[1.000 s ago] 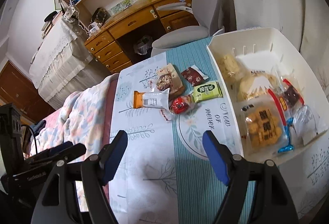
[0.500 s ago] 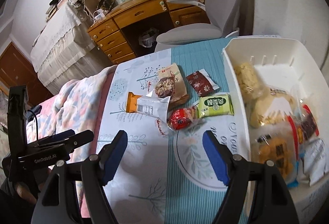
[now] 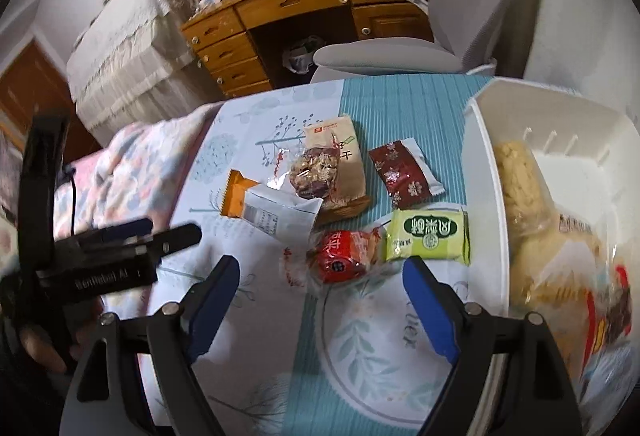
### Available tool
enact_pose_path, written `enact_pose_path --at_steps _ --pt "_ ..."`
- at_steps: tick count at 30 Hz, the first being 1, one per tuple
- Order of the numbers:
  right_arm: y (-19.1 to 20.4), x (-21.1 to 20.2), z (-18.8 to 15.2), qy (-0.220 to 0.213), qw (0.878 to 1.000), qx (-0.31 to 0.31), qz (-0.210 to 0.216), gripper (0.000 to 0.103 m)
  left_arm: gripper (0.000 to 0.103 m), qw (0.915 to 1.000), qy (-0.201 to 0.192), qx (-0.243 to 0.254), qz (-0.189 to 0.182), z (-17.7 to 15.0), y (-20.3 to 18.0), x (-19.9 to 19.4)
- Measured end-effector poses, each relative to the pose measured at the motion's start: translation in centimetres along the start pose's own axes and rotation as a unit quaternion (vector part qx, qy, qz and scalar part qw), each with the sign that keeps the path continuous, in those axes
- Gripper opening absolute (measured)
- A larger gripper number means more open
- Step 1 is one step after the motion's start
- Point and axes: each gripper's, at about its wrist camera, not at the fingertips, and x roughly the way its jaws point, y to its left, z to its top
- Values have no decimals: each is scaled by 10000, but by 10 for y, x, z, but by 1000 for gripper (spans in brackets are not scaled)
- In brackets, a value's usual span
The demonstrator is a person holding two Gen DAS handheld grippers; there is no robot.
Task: Organize snacks
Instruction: 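Withdraw both open tools from the tray toward the remaining snacks, then grasp the orange-capped bar with left tool while right tool grasps the red round pastry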
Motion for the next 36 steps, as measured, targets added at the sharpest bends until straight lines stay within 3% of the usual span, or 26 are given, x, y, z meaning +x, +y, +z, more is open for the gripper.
enact_pose_path --at_steps 5,10,16,23,27,29,32,36 --pt "3 12 2 14 9991 -388 -151 85 89 9985 151 -318 -425 17 -9 16" --pt "5 21 2 57 9973 -706 -193 85 89 9875 523 -1167 -926 27 -6 38" --pt "10 34 1 209 9942 -1029 -230 84 89 9743 1074 -1813 -790 29 -4 63" --pt "10 53 -1 550 9919 -1126 -205 84 88 9624 1346 -2222 -799 30 -2 82" --pt "9 63 -1 705 9917 -1062 -195 84 73 9522 1607 -2483 -768 31 -2 94" --pt "6 68 -1 761 9920 -989 -196 84 66 9506 1594 -2548 -779 34 -3 95" --pt "4 72 -2 756 9928 -921 -112 84 66 9493 1677 -2568 -686 38 -6 99" --pt "3 79 0 750 9929 -918 -121 81 48 9483 1699 -2612 -604 43 -7 101"
